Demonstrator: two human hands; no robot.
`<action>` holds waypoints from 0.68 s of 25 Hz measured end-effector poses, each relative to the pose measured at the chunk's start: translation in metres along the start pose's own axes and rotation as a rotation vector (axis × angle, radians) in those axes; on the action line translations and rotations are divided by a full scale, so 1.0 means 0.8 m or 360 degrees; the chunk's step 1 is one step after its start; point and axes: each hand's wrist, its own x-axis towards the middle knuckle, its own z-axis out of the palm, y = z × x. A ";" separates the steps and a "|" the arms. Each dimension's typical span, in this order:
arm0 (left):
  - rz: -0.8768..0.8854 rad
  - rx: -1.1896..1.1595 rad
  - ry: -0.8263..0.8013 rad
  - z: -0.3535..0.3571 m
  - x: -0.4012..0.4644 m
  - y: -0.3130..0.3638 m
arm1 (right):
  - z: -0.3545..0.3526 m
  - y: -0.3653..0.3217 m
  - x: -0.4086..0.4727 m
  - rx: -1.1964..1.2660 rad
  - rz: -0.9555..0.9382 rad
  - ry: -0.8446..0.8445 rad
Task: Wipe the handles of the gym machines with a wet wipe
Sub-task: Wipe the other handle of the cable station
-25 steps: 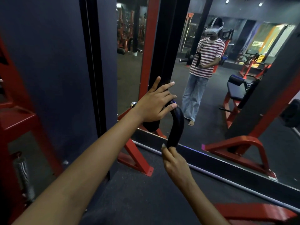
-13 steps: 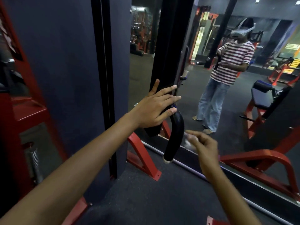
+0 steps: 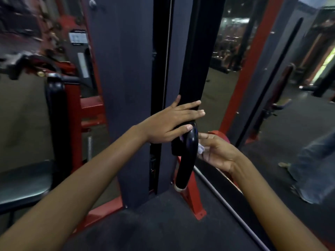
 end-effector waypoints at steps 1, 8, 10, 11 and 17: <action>-0.0051 -0.0002 -0.0004 -0.001 -0.002 0.007 | -0.002 0.000 -0.002 -0.0053 -0.0012 -0.0053; -0.0295 0.0068 -0.0011 0.000 -0.009 0.036 | -0.007 -0.003 -0.009 -0.0201 -0.0133 -0.0192; -0.0301 0.0112 -0.0029 0.000 -0.009 0.039 | -0.011 -0.002 -0.009 -0.0188 -0.0165 -0.0190; -0.0294 0.0132 -0.0044 -0.001 -0.008 0.039 | -0.012 -0.003 -0.008 -0.0198 -0.0180 -0.0189; -0.0357 0.0103 0.0054 0.005 -0.008 0.046 | -0.030 0.005 0.007 -0.0176 -0.0184 -0.0269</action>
